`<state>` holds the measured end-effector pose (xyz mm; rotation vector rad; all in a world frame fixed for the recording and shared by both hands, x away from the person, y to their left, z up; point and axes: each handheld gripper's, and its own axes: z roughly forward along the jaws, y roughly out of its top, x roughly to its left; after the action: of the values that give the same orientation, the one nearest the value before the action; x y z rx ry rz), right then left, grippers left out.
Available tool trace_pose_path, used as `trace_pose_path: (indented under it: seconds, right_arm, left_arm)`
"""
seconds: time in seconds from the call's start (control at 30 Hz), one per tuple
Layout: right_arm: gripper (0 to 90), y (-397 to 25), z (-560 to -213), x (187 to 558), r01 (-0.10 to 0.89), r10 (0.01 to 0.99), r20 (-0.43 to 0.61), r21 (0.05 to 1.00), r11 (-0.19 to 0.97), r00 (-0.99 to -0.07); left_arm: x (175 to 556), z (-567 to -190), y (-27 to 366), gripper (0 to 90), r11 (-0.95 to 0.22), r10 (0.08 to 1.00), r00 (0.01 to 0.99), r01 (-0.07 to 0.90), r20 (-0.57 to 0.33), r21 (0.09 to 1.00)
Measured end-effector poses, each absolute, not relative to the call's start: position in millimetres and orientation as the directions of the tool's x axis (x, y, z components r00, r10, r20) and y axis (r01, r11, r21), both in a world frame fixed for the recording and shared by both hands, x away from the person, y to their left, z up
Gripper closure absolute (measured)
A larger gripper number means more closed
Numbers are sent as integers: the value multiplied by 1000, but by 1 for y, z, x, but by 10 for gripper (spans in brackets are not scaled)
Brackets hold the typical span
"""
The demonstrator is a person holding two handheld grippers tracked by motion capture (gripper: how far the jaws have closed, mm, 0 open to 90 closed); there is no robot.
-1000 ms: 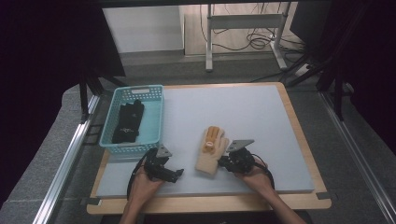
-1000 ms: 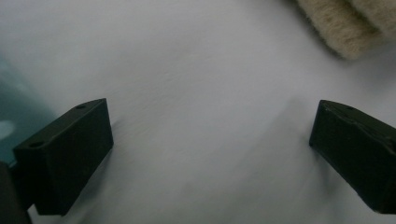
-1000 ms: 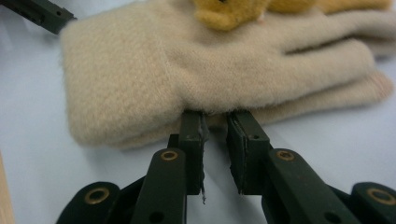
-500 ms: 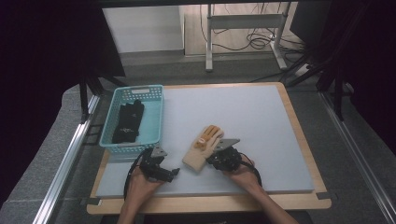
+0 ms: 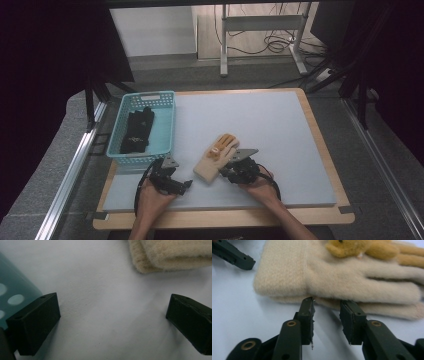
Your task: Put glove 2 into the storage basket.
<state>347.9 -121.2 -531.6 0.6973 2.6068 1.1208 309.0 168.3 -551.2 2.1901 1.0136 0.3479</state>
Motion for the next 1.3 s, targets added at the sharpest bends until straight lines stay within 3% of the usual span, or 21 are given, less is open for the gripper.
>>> trace_pose_path:
  seconds: [0.17, 0.5, 0.97, 1.3]
  right_arm:
    - [570, -133, -525, 346, 329, 522, -30, 744, 581, -853]
    - [385, -169, -516, 354, 370, 606, -52, 749, 549, -794]
    - [280, -233, -516, 362, 445, 725, -78, 743, 500, -684]
    - [220, -249, -527, 371, 484, 766, -107, 718, 500, -633]
  left_arm:
    - [309, -551, 168, 0, -453, 751, 658, 568, -48, 687]
    - [309, -551, 168, 0, -453, 752, 658, 569, -49, 686]
    - [309, -551, 168, 0, -454, 752, 657, 568, -46, 686]
    - [309, -551, 168, 0, -454, 753, 656, 571, -48, 684]
